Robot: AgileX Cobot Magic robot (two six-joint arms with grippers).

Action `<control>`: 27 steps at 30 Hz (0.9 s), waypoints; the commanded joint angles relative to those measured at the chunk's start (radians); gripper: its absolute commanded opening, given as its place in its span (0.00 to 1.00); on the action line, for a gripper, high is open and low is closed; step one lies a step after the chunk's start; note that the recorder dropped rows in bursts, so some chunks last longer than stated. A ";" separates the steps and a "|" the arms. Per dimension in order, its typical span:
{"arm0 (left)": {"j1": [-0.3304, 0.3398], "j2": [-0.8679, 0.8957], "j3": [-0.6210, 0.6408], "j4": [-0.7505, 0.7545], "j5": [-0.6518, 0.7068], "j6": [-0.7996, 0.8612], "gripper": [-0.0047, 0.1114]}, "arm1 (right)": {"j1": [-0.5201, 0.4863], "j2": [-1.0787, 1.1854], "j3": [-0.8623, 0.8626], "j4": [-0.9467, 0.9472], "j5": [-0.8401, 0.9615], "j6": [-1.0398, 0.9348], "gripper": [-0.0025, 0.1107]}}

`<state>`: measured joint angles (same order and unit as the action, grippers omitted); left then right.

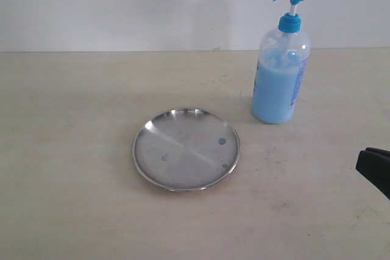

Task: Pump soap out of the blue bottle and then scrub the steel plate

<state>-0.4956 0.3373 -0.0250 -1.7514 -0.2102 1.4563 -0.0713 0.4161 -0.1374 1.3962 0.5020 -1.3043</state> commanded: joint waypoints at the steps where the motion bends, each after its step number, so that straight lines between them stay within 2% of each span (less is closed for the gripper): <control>1: -0.003 0.001 0.025 0.007 0.398 0.039 0.07 | 0.002 0.016 0.009 0.012 -0.004 -0.007 0.02; 4: -0.003 0.001 -0.003 0.007 0.520 0.194 0.07 | 0.002 0.016 0.009 0.012 -0.004 -0.007 0.02; 7: -0.003 0.001 -0.022 0.007 0.579 0.352 0.07 | 0.002 0.015 0.009 0.012 -0.002 -0.002 0.02; 12: -0.003 0.001 -0.022 0.007 0.534 0.365 0.07 | 0.002 0.015 0.009 0.012 -0.002 -0.002 0.02; 23: -0.003 -0.030 -0.020 0.007 0.534 0.369 0.07 | 0.002 0.015 0.009 0.031 0.010 0.012 0.02; 25: 0.040 -0.081 -0.014 0.007 0.550 0.369 0.07 | 0.002 0.015 0.000 0.078 0.029 -0.005 0.02; 27: 0.156 -0.132 -0.012 0.007 0.608 0.369 0.07 | 0.002 0.015 -0.033 0.106 0.064 -0.090 0.02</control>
<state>-0.4522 0.2635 -0.0404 -1.7476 0.3455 1.8213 -0.0713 0.4304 -0.1334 1.4520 0.5201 -1.3165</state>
